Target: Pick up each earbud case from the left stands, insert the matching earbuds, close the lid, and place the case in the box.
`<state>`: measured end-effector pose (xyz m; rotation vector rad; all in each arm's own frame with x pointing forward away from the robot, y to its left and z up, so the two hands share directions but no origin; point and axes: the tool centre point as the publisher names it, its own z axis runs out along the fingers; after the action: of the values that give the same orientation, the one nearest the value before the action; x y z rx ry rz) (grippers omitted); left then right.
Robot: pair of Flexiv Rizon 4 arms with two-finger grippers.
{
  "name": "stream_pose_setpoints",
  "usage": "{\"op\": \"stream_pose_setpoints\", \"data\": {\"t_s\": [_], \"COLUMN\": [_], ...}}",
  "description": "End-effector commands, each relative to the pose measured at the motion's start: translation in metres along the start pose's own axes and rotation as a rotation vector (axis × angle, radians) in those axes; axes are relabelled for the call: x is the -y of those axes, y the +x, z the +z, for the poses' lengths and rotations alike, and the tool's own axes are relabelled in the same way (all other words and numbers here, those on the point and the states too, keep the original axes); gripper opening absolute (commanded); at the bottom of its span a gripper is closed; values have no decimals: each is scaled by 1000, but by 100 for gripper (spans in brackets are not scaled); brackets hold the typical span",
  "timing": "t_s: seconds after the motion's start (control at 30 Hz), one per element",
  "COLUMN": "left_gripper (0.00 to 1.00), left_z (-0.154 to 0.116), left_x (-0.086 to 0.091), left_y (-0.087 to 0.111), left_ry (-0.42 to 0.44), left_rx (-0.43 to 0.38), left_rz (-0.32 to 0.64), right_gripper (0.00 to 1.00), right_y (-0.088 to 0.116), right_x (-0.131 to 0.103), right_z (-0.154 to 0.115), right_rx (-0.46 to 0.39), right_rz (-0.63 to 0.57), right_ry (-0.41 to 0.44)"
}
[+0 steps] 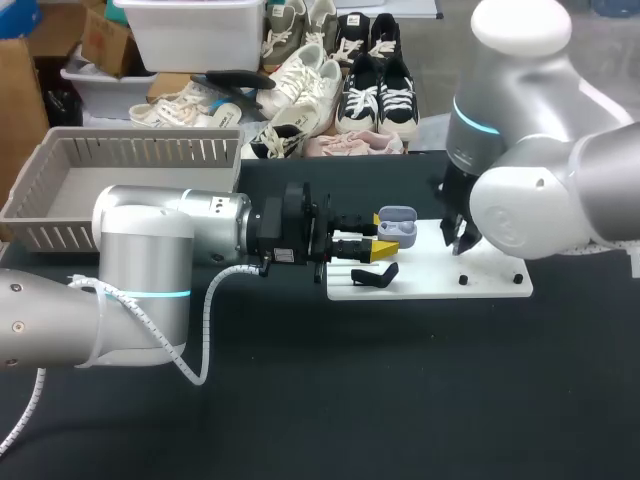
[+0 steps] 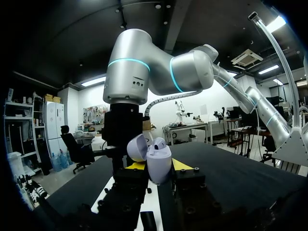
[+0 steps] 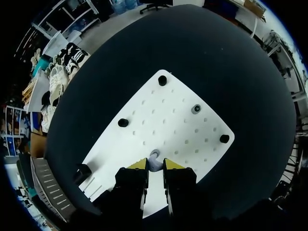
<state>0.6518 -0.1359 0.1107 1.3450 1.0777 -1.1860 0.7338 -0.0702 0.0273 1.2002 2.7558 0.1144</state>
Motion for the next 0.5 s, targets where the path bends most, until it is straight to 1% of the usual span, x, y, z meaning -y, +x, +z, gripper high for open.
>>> {"op": "stream_pose_setpoints", "data": {"t_s": [0.03, 0.4, 0.5], "left_gripper": [0, 0, 0], "left_z": [0, 0, 0], "left_x": [1, 1, 1], "left_y": [0, 0, 0], "left_ry": [-6, -6, -6], "left_rx": [0, 0, 0], "left_rz": [2, 2, 2], "right_gripper": [0, 0, 0], "right_y": [2, 1, -2], "right_x": [8, 20, 25], "right_z": [-8, -29, -38], "right_rx": [5, -6, -14], "right_rz": [7, 22, 27], "right_ry": [-14, -57, -68]}}
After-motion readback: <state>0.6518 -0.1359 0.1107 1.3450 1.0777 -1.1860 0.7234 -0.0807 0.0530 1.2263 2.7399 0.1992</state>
